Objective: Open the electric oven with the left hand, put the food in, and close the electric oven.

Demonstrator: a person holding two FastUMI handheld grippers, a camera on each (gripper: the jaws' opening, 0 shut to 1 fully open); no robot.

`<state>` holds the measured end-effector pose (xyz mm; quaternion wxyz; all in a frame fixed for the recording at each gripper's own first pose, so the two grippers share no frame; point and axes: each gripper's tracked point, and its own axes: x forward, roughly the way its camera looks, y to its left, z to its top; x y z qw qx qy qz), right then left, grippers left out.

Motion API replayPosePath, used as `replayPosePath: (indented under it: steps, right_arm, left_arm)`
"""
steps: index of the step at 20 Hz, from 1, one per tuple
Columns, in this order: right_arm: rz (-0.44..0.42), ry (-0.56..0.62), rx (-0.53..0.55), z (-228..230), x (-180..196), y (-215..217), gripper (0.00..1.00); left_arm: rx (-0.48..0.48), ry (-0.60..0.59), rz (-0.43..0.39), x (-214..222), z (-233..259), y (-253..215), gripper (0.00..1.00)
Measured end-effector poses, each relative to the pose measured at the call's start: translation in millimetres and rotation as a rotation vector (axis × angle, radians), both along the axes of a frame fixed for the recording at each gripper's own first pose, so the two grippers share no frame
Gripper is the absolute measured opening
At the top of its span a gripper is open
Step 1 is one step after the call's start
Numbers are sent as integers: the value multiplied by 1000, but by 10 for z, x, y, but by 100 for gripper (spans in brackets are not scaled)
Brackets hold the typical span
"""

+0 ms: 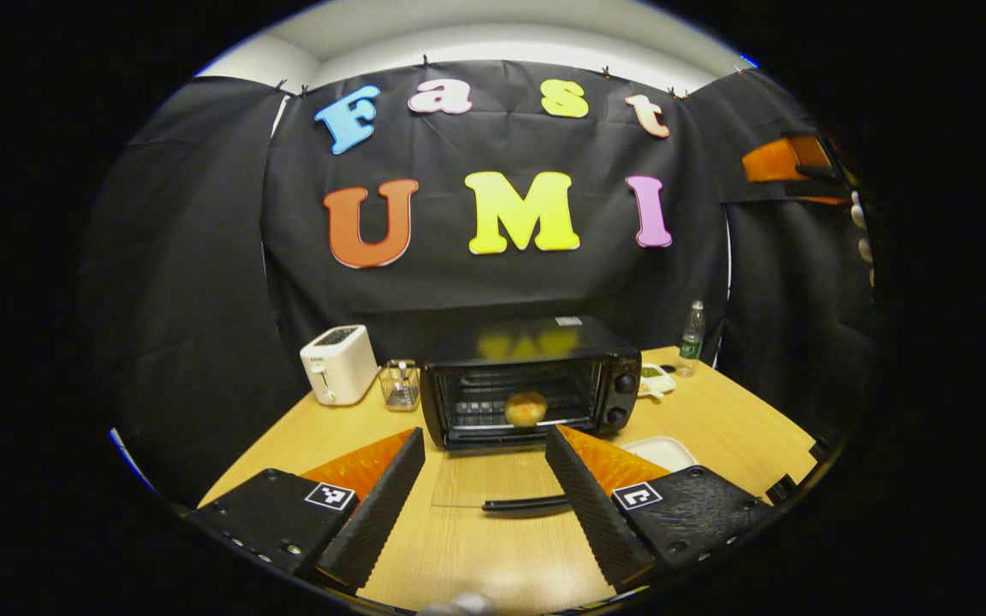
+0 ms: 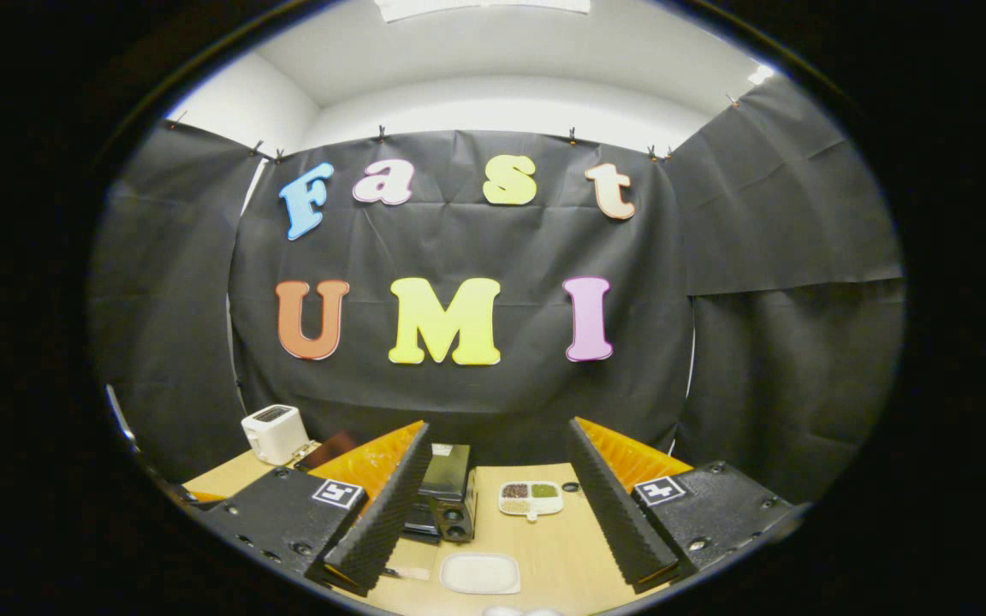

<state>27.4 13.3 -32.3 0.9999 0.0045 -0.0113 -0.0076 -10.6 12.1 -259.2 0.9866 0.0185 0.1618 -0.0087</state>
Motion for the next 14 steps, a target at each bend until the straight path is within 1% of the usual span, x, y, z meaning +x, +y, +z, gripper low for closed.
replayPosePath:
  steps: [1, 2, 3, 4, 5, 6, 8, 10, 13, 14]
  right_arm:
    - [-4, -3, 3, 37, -32, -39, 96]
    - [-5, -5, 4, 49, -54, -71, 100]
    - [-3, -2, 6, 64, -72, -95, 96]
    - [-3, 1, 8, 60, -85, -118, 96]
    - [0, 6, 11, 52, -99, -131, 100]
    - [5, 11, 12, 39, -88, -138, 96]
    - [4, 28, 10, -9, -71, -178, 96]
    - [5, 43, 7, -56, -60, -197, 96]
    - [1, 59, 2, -93, -21, -245, 96]
    - [-3, 63, -2, -106, -11, -260, 100]
  left_arm:
    - [-10, 29, -6, -36, -146, -53, 93]
    - [-16, 65, 1, -63, -351, -70, 94]
    - [-21, 87, -4, -75, -518, -109, 94]
    - [-29, 126, -2, -81, -685, -148, 94]
    - [-33, 156, -5, -73, -835, -205, 94]
    - [-34, 174, -11, -66, -975, -253, 94]
    - [-41, 231, -18, -49, -1268, -343, 94]
    - [-39, 281, -18, -6, -1523, -381, 94]
    - [-28, 327, -15, 113, -1780, -403, 94]
    - [-38, 340, -16, 146, -1827, -413, 94]
